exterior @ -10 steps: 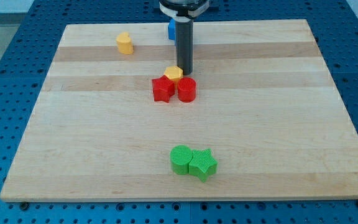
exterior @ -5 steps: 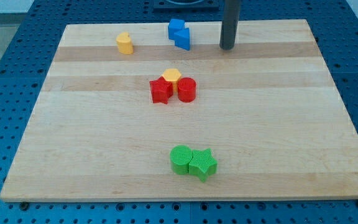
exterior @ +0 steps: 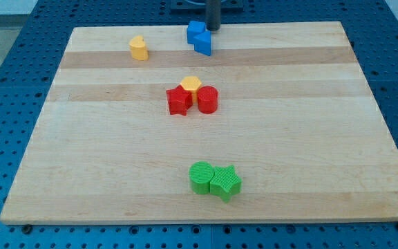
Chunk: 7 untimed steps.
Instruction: Push the cube closely to the hexagon
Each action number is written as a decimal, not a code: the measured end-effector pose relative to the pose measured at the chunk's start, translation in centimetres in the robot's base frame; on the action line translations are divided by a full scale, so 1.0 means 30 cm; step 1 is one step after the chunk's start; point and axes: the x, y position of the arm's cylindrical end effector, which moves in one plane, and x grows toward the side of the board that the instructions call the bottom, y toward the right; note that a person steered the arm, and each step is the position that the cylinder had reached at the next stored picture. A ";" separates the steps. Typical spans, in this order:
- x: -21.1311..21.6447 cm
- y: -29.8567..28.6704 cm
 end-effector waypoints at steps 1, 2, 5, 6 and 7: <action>0.000 -0.053; 0.030 -0.053; 0.100 -0.095; 0.072 -0.160; 0.105 -0.180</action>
